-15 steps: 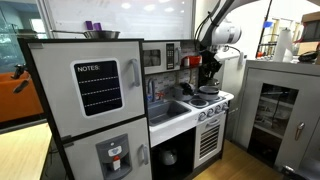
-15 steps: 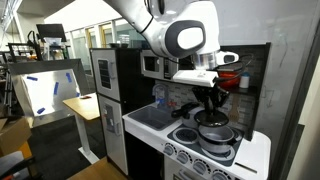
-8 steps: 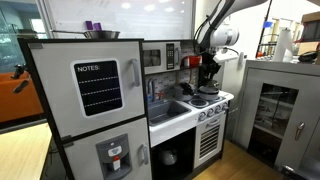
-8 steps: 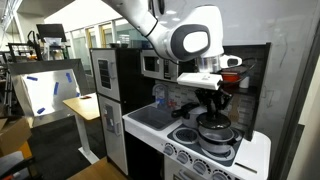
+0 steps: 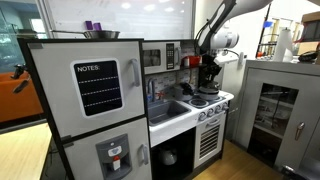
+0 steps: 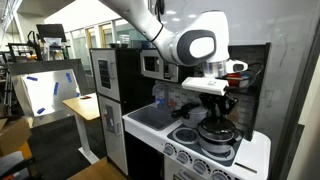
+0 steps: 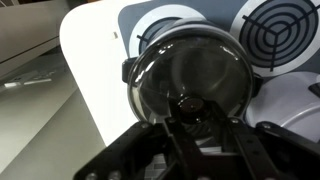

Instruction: Take the lid on the stove and put it on the pot

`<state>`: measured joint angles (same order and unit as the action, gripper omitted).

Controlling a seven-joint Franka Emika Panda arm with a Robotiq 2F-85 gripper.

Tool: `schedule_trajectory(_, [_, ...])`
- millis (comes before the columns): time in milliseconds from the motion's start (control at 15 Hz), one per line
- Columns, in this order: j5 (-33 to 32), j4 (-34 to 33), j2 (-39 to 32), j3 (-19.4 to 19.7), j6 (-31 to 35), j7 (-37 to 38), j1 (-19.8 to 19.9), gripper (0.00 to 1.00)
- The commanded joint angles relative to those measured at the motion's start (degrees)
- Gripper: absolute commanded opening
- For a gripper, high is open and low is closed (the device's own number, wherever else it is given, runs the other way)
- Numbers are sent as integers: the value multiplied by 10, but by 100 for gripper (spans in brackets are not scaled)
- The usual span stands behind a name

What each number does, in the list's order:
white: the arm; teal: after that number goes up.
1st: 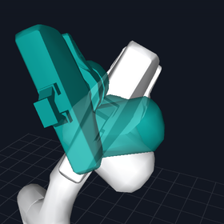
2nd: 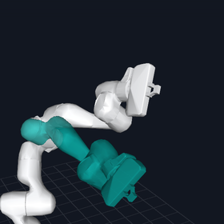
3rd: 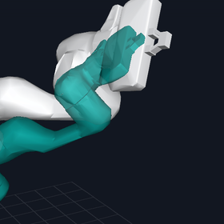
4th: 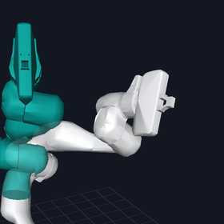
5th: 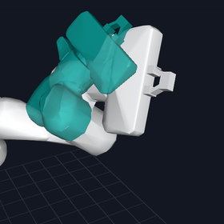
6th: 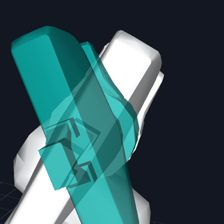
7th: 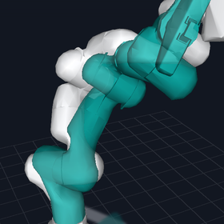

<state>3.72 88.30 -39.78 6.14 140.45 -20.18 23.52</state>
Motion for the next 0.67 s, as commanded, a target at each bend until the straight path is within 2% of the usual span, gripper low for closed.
schedule_trajectory(0, [7,-29,-15,-14,-23,-18,15,8])
schedule_trajectory(600, [9,-32,-20,-21,-28,-21,16,8])
